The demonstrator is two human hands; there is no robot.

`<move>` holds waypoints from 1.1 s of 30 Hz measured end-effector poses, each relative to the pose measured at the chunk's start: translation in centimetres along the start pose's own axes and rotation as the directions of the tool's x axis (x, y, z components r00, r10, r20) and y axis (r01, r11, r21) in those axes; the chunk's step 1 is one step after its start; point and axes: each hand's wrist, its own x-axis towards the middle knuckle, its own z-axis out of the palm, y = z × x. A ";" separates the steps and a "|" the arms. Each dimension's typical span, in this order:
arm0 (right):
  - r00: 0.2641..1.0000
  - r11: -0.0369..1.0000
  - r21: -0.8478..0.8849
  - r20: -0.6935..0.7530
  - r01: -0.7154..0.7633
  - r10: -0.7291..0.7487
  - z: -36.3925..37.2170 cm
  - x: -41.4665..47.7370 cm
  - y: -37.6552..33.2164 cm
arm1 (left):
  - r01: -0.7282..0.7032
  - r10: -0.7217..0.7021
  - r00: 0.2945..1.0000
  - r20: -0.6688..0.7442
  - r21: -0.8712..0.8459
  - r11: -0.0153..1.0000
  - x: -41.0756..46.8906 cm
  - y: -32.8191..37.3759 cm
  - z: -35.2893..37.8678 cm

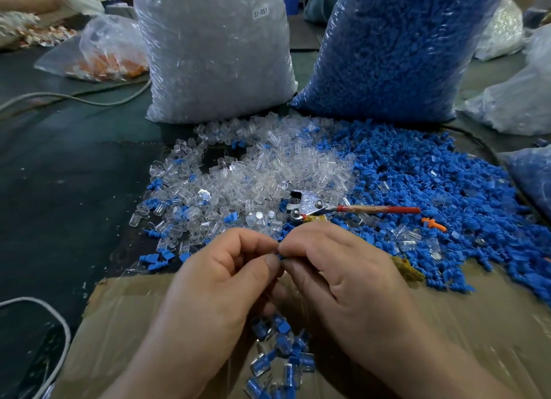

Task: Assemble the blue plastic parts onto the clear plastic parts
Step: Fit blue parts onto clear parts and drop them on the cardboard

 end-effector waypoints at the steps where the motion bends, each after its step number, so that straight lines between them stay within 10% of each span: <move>1: 1.000 1.000 -0.001 0.007 0.003 -0.003 0.0 0.0 -0.1 | -0.006 0.006 1.000 -0.001 0.015 1.000 0.0 0.0 0.0; 7: 0.996 0.971 -0.237 0.088 0.034 -0.013 -0.7 0.1 0.1 | -0.001 0.019 0.998 -0.067 0.266 0.964 0.1 0.0 -0.2; 13: 0.869 0.634 -0.736 0.131 -0.236 0.476 -3.6 0.8 3.5 | 0.027 0.007 0.993 -0.121 0.277 0.961 0.0 0.4 -0.1; 23: 0.902 0.637 -0.732 0.073 -0.241 0.425 -4.3 1.7 3.6 | 0.050 -0.038 0.986 -0.164 0.067 0.996 -0.4 1.3 0.5; 33: 0.964 0.883 -0.440 0.120 -0.164 0.238 -5.5 0.7 0.1 | -0.038 0.044 0.979 -0.199 0.031 0.999 0.5 0.2 -0.6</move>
